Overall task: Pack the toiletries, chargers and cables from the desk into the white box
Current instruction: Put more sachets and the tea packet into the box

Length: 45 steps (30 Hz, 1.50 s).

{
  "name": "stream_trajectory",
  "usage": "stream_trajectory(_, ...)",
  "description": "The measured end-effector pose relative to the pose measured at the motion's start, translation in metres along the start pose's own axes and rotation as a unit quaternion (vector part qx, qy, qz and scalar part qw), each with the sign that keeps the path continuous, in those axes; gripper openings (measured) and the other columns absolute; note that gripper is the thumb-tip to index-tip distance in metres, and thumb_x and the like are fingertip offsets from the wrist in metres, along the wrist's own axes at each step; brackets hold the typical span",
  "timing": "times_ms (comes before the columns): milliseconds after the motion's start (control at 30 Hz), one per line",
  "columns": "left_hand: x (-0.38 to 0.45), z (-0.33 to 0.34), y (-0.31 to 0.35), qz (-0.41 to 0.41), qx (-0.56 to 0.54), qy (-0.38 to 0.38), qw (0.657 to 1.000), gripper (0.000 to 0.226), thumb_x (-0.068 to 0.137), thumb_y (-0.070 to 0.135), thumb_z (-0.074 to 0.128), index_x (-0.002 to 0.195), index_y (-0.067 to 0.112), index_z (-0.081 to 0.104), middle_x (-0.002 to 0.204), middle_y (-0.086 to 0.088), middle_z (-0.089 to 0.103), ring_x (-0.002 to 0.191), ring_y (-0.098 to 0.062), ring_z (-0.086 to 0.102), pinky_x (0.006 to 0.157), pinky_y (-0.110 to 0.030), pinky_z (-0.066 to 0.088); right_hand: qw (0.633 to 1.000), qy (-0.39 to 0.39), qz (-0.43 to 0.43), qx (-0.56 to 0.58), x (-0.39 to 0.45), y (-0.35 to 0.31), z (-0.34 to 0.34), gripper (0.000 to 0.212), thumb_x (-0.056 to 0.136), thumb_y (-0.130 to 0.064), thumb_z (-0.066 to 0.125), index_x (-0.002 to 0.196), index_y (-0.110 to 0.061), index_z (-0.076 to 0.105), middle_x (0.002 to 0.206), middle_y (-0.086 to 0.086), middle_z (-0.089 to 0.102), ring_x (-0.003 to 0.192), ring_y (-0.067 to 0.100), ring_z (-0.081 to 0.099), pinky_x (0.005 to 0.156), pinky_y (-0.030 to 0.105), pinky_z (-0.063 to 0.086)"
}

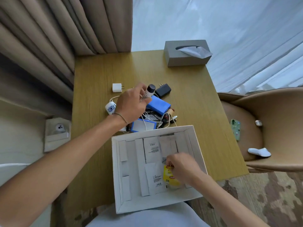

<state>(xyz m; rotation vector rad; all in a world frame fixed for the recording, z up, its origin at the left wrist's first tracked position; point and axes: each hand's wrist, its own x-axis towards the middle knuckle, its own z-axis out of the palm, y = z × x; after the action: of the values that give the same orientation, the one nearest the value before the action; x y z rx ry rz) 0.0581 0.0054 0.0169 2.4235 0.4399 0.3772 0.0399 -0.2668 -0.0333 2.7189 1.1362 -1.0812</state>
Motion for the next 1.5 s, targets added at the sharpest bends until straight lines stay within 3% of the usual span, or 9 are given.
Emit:
stream_trajectory(200, -0.036, -0.048, 0.037, -0.106, -0.108, 0.092, 0.984, 0.026, 0.088, 0.029, 0.073, 0.106, 0.014, 0.061, 0.09, 0.0, 0.07, 0.078, -0.017, 0.069, 0.068, -0.042, 0.059, 0.991, -0.035, -0.075, -0.101, 0.001, 0.005, 0.013, 0.022, 0.088, 0.003, 0.051, 0.08, -0.013, 0.064, 0.099, 0.008, 0.063, 0.068, 0.02, 0.053, 0.052, 0.028, 0.035)
stream_trajectory(267, -0.054, -0.055, 0.047, -0.136, -0.13, 0.09, 0.978, 0.028, 0.088, 0.029, 0.074, 0.108, 0.014, 0.062, 0.092, -0.002, 0.072, 0.08, -0.017, 0.069, 0.072, -0.043, 0.059, 0.988, -0.019, -0.104, -0.112, 0.0, 0.006, 0.018, 0.025, 0.088, 0.005, 0.05, 0.091, -0.01, 0.069, 0.105, 0.009, 0.063, 0.086, 0.024, 0.059, 0.06, 0.03, 0.039)
stream_trajectory(367, -0.083, -0.053, 0.061, -0.176, -0.176, 0.051, 0.967, 0.03, 0.086, 0.029, 0.077, 0.111, 0.019, 0.062, 0.083, 0.0, 0.072, 0.073, -0.016, 0.068, 0.07, -0.042, 0.059, 0.983, 0.001, -0.126, -0.13, 0.0, 0.006, 0.019, 0.031, 0.086, 0.007, 0.049, 0.102, -0.007, 0.071, 0.109, 0.01, 0.064, 0.102, 0.028, 0.059, 0.069, 0.034, 0.046)
stream_trajectory(467, -0.112, -0.031, 0.07, -0.212, -0.218, -0.016, 0.952, 0.034, 0.083, 0.028, 0.08, 0.11, 0.027, 0.06, 0.074, 0.003, 0.072, 0.064, -0.009, 0.066, 0.066, -0.034, 0.057, 0.985, -0.012, -0.114, -0.126, -0.001, 0.008, 0.014, 0.03, 0.085, 0.009, 0.048, 0.098, -0.008, 0.069, 0.1, 0.01, 0.064, 0.085, 0.026, 0.059, 0.065, 0.033, 0.048)
stream_trajectory(600, -0.143, 0.014, 0.066, -0.264, -0.159, -0.118, 0.944, 0.038, 0.077, 0.035, 0.082, 0.107, 0.03, 0.058, 0.072, 0.004, 0.073, 0.063, -0.007, 0.068, 0.067, -0.037, 0.058, 0.988, 0.022, -0.09, -0.119, -0.004, 0.015, 0.003, 0.022, 0.092, 0.0, 0.051, 0.098, -0.015, 0.065, 0.092, 0.004, 0.069, 0.08, 0.023, 0.065, 0.068, 0.034, 0.057)
stream_trajectory(833, -0.168, 0.082, 0.057, -0.312, -0.035, -0.197, 0.929, 0.051, 0.07, 0.042, 0.083, 0.111, 0.024, 0.058, 0.077, 0.008, 0.068, 0.071, -0.011, 0.067, 0.064, -0.028, 0.054, 0.983, 0.104, -0.121, -0.088, -0.014, 0.027, -0.015, 0.01, 0.097, -0.018, 0.053, 0.092, -0.017, 0.062, 0.076, 0.0, 0.059, 0.067, 0.021, 0.054, 0.056, 0.029, 0.041)
stream_trajectory(1033, -0.168, 0.113, 0.061, -0.321, 0.031, -0.251, 0.913, 0.041, 0.069, 0.041, 0.083, 0.092, 0.026, 0.053, 0.095, 0.004, 0.068, 0.08, -0.016, 0.062, 0.059, -0.03, 0.047, 0.981, 0.147, -0.117, -0.043, -0.021, 0.031, -0.022, 0.02, 0.098, -0.025, 0.052, 0.103, -0.017, 0.07, 0.092, 0.002, 0.073, 0.08, 0.024, 0.068, 0.065, 0.033, 0.057)
stream_trajectory(1200, -0.172, 0.124, 0.063, -0.274, 0.082, -0.242, 0.927, 0.053, 0.072, 0.035, 0.08, 0.115, 0.024, 0.051, 0.107, 0.001, 0.068, 0.093, -0.023, 0.065, 0.067, -0.032, 0.051, 0.98, 0.161, -0.114, -0.022, -0.026, 0.03, -0.021, 0.023, 0.099, -0.026, 0.048, 0.106, -0.019, 0.069, 0.096, 0.001, 0.074, 0.084, 0.024, 0.069, 0.068, 0.035, 0.058)
stream_trajectory(1500, -0.174, 0.119, 0.063, -0.194, 0.139, -0.238, 0.942, 0.03, 0.089, 0.048, 0.064, 0.11, 0.027, 0.056, 0.104, 0.004, 0.071, 0.093, -0.022, 0.066, 0.072, -0.032, 0.048, 0.969, 0.21, -0.131, 0.002, -0.026, 0.023, -0.042, 0.021, 0.098, -0.027, 0.051, 0.104, -0.023, 0.071, 0.095, -0.004, 0.075, 0.083, 0.019, 0.069, 0.064, 0.03, 0.054)
